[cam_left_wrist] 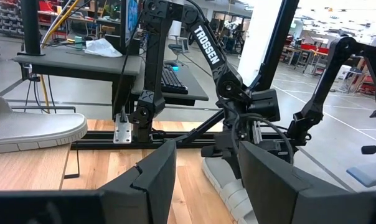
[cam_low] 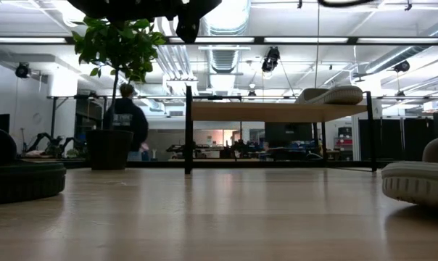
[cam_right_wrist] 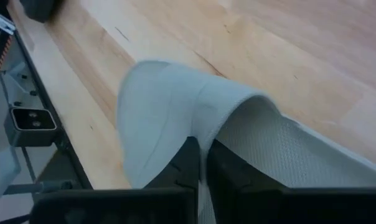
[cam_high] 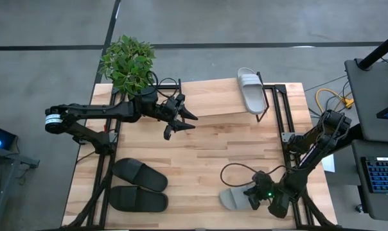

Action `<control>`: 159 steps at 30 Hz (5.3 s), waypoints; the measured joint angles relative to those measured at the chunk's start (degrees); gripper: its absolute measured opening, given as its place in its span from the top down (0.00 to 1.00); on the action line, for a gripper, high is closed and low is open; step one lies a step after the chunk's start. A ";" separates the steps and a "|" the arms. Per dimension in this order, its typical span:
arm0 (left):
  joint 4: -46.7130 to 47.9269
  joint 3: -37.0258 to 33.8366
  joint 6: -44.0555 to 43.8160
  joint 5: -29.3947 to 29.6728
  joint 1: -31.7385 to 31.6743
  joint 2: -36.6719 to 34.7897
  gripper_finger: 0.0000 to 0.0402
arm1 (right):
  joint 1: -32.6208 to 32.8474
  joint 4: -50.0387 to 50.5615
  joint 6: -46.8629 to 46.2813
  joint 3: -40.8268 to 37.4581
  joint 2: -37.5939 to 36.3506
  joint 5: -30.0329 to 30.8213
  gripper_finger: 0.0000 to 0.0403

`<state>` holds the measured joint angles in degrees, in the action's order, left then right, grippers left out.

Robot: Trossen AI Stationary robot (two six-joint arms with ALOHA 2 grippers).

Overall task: Pick and place slides into the shelf
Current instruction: Put the gray slide on the shelf

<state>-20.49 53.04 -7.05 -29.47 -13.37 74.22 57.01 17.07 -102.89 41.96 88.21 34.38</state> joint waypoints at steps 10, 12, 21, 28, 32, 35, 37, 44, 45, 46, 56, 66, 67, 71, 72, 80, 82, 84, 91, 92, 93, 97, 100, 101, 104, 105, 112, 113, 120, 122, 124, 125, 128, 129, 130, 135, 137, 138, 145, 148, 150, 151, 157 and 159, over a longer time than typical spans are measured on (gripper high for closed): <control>0.00 0.00 0.00 0.00 0.00 0.00 0.60 | -0.02 -0.96 2.44 1.09 -1.06 3.84 0.98; 0.00 0.00 -0.02 0.00 0.00 0.00 0.60 | -0.02 -1.01 3.06 1.43 -1.11 5.02 0.98; -0.01 0.00 -0.03 0.07 0.04 0.00 0.60 | -0.07 -0.63 9.44 1.85 -3.21 18.29 0.98; -0.02 0.00 -0.13 0.13 0.04 0.00 0.60 | -0.04 -0.53 19.75 1.85 -6.21 30.55 0.98; -0.02 0.00 -0.15 0.28 0.02 0.00 0.60 | -0.04 -0.65 26.08 1.85 -8.19 38.27 0.98; -0.02 0.00 -0.15 0.65 0.02 0.00 0.60 | -0.04 -0.64 30.50 1.85 -9.48 43.71 0.98; -0.02 0.00 -0.15 1.33 0.04 0.00 0.60 | -0.07 -0.71 33.26 1.85 -10.34 47.23 0.98; -0.04 0.00 -0.11 1.52 0.09 0.00 0.60 | -0.90 -0.95 40.39 1.85 -10.96 55.20 0.98; -0.04 0.00 -0.11 1.51 0.09 0.00 0.60 | -1.28 -0.94 41.02 1.85 -10.96 55.35 0.98; -0.07 0.00 -0.11 1.51 0.09 0.00 0.60 | -1.79 -0.99 41.47 1.85 -10.96 55.45 0.98; -2.33 -0.04 -0.20 1.99 0.79 1.12 0.60 | -5.60 -1.09 44.96 1.85 -11.03 55.68 0.98; -11.20 0.15 -1.62 2.75 2.85 5.06 0.60 | -11.01 -1.51 54.00 1.87 -12.81 55.76 0.98; -11.50 0.15 -1.67 2.75 3.00 5.49 0.60 | -11.36 -1.53 54.93 1.87 -13.18 55.74 0.98; -12.44 0.75 -1.68 2.82 3.74 7.83 0.60 | -12.41 -1.60 56.85 1.87 -14.83 55.71 0.98; -12.14 0.82 -1.70 2.78 3.85 8.33 0.60 | -12.55 -1.58 56.92 1.87 -15.16 55.72 0.98; -15.65 2.84 -1.68 2.75 6.11 13.55 0.60 | -13.59 -1.59 57.02 1.90 -16.62 55.68 0.98; -18.87 2.93 -1.68 2.75 6.77 14.64 0.60 | -13.94 -1.57 57.04 1.92 -16.64 55.68 0.98; -20.19 2.94 -1.68 2.63 7.05 15.30 0.60 | -14.04 -1.50 57.32 2.14 -16.64 55.66 0.98; -20.10 2.97 -0.82 8.23 8.01 15.98 0.60 | -14.38 -1.58 64.12 5.54 -15.64 55.66 0.98; -20.04 2.97 -0.03 9.24 8.26 16.01 0.60 | -14.51 -1.65 64.87 6.00 -15.54 55.66 0.98; -20.04 3.08 0.54 10.27 8.54 16.08 0.60 | -14.54 -1.61 65.77 6.37 -15.46 55.68 0.98; -20.04 3.78 1.89 13.95 9.59 16.09 0.60 | -14.70 -1.53 67.32 7.17 -15.37 55.36 0.98; -19.66 4.40 1.97 14.88 9.86 16.09 0.60 | -14.69 -1.50 67.21 7.30 -15.37 54.77 0.98; -19.59 4.52 1.97 14.93 9.86 16.07 0.60 | -14.82 -1.52 67.17 7.30 -15.37 54.29 0.98; -19.56 4.93 1.96 15.85 9.84 16.07 0.60 | -15.20 -1.73 66.97 7.28 -15.37 52.46 0.98; -19.56 5.03 1.95 16.53 9.85 16.06 0.60 | -15.33 -1.91 66.97 7.26 -15.37 52.20 0.98; -19.56 5.20 0.83 16.95 10.09 16.08 0.60 | -15.82 -2.91 69.81 7.60 -15.37 52.18 0.98; -19.61 5.24 0.06 17.79 10.20 16.30 0.60 | -16.11 -2.92 69.96 7.69 -15.37 52.18 0.98; -19.49 5.75 -1.62 22.97 10.42 17.16 0.60 | -17.66 -2.90 71.69 8.45 -15.35 52.05 0.98; -19.69 6.39 -1.61 22.95 10.51 17.47 0.60 | -18.11 -3.03 71.98 8.48 -15.35 51.05 0.98; -20.05 7.18 -1.63 22.95 10.54 17.89 0.60 | -18.52 -3.14 72.12 8.48 -15.35 50.32 0.98; -19.96 7.39 -1.60 22.93 10.56 18.19 0.60 | -18.75 -3.17 72.31 8.48 -15.35 49.93 0.98; -19.82 8.12 -1.60 22.93 10.54 19.41 0.60 | -19.10 -4.43 73.42 8.48 -15.35 48.93 0.98; -19.79 8.33 -1.58 22.93 10.54 19.66 0.60 | -19.10 -4.43 73.56 8.48 -15.35 48.96 0.98; -19.57 8.52 -1.58 22.93 10.54 19.92 0.60 | -19.10 -4.43 73.59 8.48 -15.35 48.97 0.98; -19.78 10.23 -1.57 22.91 10.54 21.97 0.60 | -19.10 -4.59 74.01 8.45 -15.35 48.99 0.98; -19.61 11.34 -1.60 22.86 10.54 23.07 0.60 | -19.10 -4.58 74.03 8.45 -15.35 48.99 0.98; -19.57 11.67 -1.60 22.84 10.54 23.39 0.60 | -19.10 -4.58 74.03 8.43 -15.35 49.00 0.98; -19.68 15.17 -1.60 22.81 10.70 26.45 0.60 | -19.08 -5.09 74.73 8.39 -15.35 48.71 0.98; -19.61 15.99 -1.57 22.95 10.71 27.12 0.60 | -19.08 -5.74 75.90 8.39 -15.36 48.51 0.98; -19.65 16.24 -1.27 22.95 10.71 27.32 0.60 | -19.08 -5.85 76.13 8.39 -15.37 48.26 0.98; -19.62 16.26 -1.15 22.95 10.71 27.34 0.60 | -19.08 -5.87 76.15 8.39 -15.37 48.16 0.98; -19.61 16.26 -1.11 22.95 10.71 27.30 0.65 | -19.08 -6.18 76.46 8.39 -15.40 46.76 0.98; -19.61 16.26 -1.10 22.95 10.71 27.26 0.70 | -19.06 -6.36 76.56 8.39 -15.40 46.60 0.98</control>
<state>-40.10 69.30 -8.14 -6.52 -2.66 101.47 37.95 10.71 -26.33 50.35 72.82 80.98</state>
